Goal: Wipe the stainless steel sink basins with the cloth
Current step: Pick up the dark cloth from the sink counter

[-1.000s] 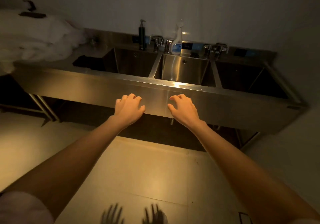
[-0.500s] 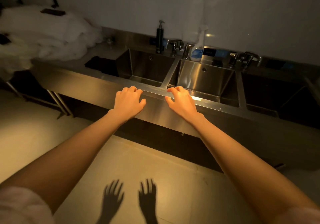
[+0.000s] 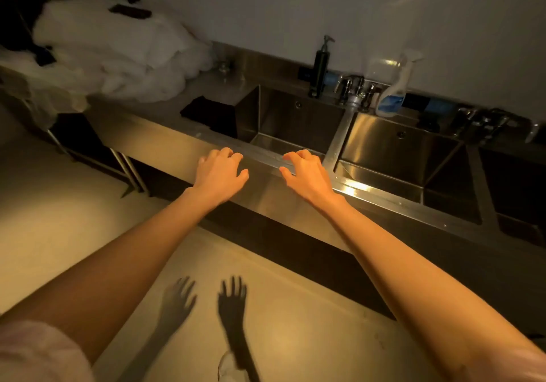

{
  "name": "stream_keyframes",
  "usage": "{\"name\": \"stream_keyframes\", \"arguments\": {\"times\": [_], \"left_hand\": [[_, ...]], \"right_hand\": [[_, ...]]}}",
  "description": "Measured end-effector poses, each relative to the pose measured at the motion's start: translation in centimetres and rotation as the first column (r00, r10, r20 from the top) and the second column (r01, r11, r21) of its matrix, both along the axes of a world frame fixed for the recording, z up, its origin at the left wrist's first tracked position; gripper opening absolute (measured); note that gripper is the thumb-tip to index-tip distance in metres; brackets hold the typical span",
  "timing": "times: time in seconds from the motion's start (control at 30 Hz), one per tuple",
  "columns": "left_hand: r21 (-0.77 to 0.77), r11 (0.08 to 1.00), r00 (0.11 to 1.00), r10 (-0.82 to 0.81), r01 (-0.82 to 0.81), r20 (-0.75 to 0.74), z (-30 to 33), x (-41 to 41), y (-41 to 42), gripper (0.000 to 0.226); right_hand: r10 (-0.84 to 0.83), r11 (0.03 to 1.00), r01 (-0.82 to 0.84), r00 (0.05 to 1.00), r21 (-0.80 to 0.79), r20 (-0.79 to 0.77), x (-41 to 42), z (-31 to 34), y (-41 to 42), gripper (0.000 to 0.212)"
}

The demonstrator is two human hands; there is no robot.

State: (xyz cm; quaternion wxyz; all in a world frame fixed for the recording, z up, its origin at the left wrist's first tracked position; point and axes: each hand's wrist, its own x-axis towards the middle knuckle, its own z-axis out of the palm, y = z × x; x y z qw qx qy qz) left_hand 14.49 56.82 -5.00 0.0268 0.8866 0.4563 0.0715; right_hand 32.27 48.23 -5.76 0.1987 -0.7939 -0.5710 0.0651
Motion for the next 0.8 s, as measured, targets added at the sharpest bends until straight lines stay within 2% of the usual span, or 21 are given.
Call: {"name": "stream_keyframes", "arguments": {"times": [0.27,0.8], "left_hand": [[0.038,0.999,0.999,0.03,-0.03,0.015,1.8,-4.3,10.8,0.048],[-0.046,0.999,1.0,-0.012,0.012,0.001,-3.5,-3.8,21.0,0.046]], "right_hand": [[0.039,0.998,-0.04,0.999,0.045,0.014,-4.1,2.1,11.4,0.041],[0.025,0.992,-0.025,1.0,-0.124,-0.006,-3.6,-3.9,21.0,0.042]]}}
